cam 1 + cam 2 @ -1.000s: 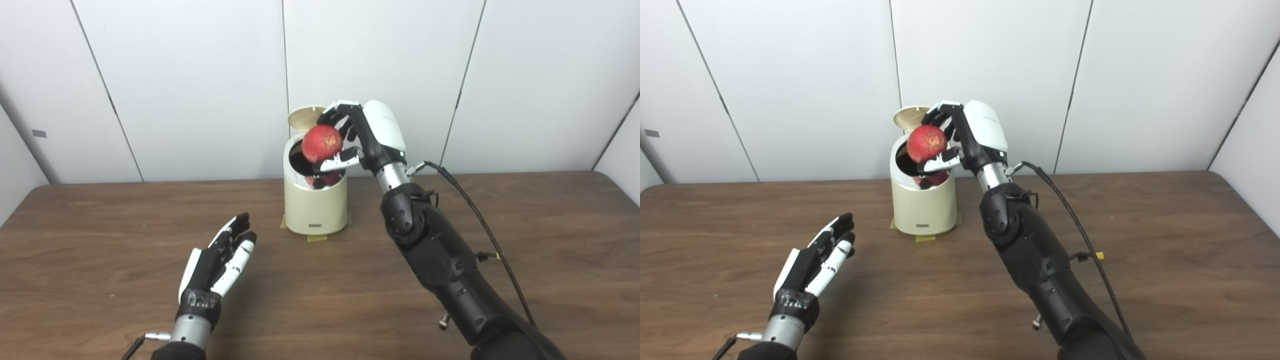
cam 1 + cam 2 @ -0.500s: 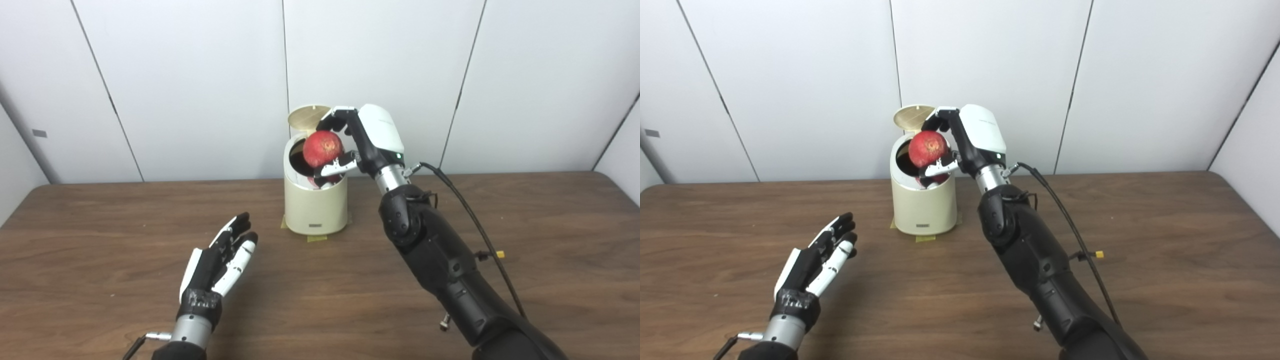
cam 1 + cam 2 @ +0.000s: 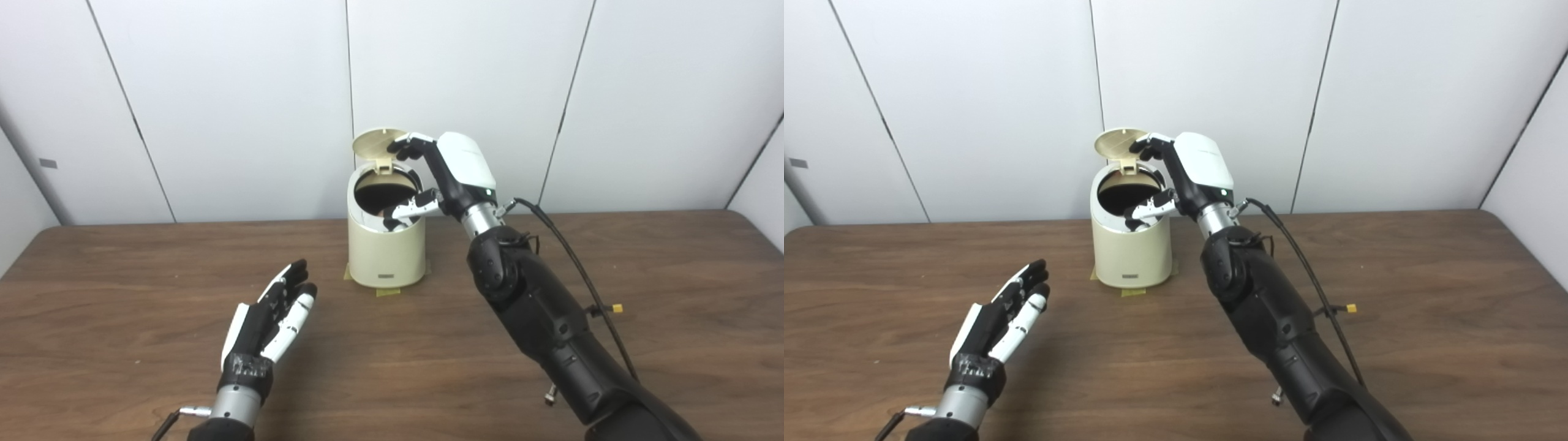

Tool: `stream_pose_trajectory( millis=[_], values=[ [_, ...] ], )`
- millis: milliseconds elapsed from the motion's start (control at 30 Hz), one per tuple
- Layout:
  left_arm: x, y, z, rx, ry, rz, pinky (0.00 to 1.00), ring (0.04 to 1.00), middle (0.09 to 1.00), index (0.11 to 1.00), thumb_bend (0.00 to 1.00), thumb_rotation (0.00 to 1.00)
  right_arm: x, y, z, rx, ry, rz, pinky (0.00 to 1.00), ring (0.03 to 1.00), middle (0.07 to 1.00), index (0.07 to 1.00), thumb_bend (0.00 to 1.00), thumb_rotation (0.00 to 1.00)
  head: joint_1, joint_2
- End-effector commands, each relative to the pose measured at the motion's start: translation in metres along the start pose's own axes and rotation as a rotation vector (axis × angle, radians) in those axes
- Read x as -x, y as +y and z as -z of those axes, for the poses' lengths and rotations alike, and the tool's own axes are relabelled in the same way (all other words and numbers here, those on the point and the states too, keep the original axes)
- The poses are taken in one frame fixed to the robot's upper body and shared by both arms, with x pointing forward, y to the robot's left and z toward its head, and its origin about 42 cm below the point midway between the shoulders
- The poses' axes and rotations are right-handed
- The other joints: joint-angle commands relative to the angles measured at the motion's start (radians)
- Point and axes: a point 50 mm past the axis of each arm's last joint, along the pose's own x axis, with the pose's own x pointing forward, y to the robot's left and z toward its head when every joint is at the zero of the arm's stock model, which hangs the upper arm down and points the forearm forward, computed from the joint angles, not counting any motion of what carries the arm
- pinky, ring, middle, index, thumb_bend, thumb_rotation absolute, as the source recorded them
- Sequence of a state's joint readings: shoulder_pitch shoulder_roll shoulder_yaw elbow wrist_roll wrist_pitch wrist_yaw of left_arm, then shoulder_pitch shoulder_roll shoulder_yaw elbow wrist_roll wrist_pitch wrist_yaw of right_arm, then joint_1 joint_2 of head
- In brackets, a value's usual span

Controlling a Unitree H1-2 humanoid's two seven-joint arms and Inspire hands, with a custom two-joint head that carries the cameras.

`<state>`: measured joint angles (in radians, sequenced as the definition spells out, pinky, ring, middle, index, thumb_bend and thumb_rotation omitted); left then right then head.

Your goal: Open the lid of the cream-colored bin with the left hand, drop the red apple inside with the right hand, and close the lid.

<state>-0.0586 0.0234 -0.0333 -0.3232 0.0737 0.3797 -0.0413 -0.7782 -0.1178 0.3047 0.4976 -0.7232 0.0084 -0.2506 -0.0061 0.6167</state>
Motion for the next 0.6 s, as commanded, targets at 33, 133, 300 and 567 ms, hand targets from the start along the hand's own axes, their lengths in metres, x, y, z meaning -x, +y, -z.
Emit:
stream_pose_trajectory(
  millis=[33,133,300,567],
  values=[
    [-0.004,-0.002,-0.016,-0.009,-0.068,0.0,0.88,0.919,0.924,0.924,0.47,0.61,-0.016,-0.024,-0.013,0.019,-0.06,0.067,0.69,0.81,0.843,0.732,0.9,0.2,0.002,0.002],
    [-0.004,-0.003,-0.016,0.0,-0.068,-0.001,0.89,0.919,0.921,0.926,0.48,0.6,-0.015,-0.024,-0.013,0.013,-0.062,0.075,0.68,0.793,0.816,0.715,0.9,0.2,0.003,0.002],
    [-0.004,-0.002,-0.017,-0.008,-0.071,-0.004,0.88,0.914,0.916,0.923,0.46,0.61,-0.013,-0.028,-0.015,-0.172,-0.079,0.152,0.45,0.511,0.528,0.512,0.56,0.04,0.003,0.002],
    [-0.006,-0.003,-0.016,0.023,-0.071,-0.009,0.86,0.903,0.917,0.92,0.47,0.58,-0.005,-0.04,-0.014,-0.202,-0.118,0.187,0.36,0.399,0.483,0.52,0.52,0.0,0.004,-0.002]
  ],
)
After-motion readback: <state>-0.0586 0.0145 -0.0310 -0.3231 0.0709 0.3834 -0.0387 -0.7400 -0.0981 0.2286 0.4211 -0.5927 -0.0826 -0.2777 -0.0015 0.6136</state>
